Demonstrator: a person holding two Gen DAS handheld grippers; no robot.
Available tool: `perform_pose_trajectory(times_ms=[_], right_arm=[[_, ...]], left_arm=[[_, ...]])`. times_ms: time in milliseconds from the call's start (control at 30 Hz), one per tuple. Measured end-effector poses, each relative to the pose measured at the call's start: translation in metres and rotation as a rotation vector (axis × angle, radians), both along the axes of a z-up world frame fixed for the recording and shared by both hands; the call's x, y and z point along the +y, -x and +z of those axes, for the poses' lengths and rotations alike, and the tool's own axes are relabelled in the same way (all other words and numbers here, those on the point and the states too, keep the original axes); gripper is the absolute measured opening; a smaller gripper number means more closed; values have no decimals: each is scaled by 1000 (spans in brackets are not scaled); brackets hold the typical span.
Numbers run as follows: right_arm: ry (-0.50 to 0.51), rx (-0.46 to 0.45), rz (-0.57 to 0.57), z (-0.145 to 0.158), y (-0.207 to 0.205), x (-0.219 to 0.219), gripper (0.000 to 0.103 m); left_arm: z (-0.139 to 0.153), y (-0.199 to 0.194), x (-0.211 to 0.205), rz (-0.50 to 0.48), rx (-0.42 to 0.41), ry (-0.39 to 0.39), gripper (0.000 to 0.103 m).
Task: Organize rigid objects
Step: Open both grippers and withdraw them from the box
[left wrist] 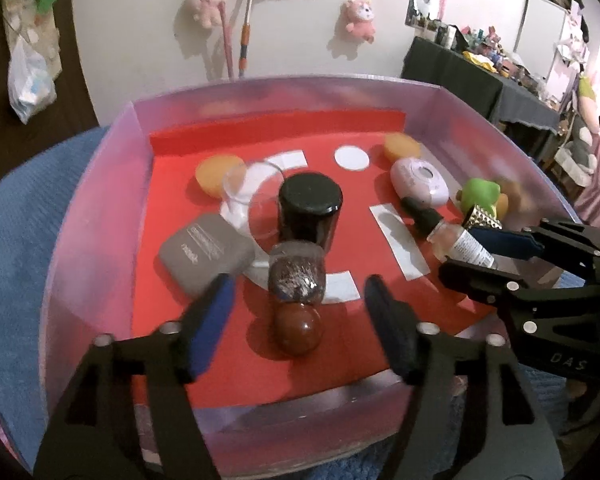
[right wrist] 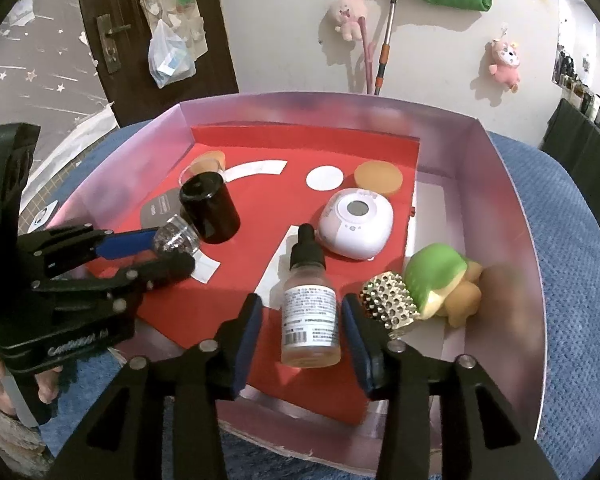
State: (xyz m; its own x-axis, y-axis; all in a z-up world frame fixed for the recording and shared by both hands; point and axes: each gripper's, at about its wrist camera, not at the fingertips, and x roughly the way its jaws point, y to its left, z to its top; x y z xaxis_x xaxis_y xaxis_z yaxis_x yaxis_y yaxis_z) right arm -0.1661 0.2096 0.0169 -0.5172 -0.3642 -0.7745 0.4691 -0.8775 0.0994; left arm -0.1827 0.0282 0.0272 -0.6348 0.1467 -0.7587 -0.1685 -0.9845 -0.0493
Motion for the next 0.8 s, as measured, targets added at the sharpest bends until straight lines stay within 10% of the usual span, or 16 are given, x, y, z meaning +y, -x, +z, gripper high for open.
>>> perform_pose_trajectory(times_ms=[467,800], right_arm=[[22,39,-14,16,-13,1,58],[44,113,-59,37,-31,4,87]], left_arm=[[17,-15,-14,48,52,-22,71],[33,-36,-20,83,131,-10,84]])
